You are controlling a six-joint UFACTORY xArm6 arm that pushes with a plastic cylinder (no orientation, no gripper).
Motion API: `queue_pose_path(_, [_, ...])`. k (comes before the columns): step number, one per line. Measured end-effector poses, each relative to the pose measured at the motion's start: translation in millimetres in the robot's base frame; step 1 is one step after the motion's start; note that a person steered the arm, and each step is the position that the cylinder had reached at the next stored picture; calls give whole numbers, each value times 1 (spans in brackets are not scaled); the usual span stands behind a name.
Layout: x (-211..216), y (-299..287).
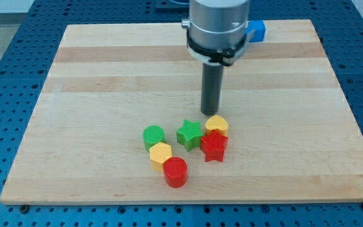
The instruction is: Move the red circle to the right
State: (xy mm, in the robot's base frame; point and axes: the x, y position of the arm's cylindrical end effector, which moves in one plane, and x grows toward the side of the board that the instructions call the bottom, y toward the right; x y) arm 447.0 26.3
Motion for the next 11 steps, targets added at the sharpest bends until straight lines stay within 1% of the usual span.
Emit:
queue_pose_path(1, [-38,-64])
queue_pose_path(2, [-43,-153])
queue_pose_path(3, [-5,-203])
queue_pose_path(4, [66,-205])
queue_pose_path(5, [142,-188])
queue_pose_path(6, [149,-185])
queue_pose_path(7, [149,-149])
queue_pose_path(8, [150,-79])
queue_pose_path(10, [150,-70])
queue_pose_path(11, [145,-44])
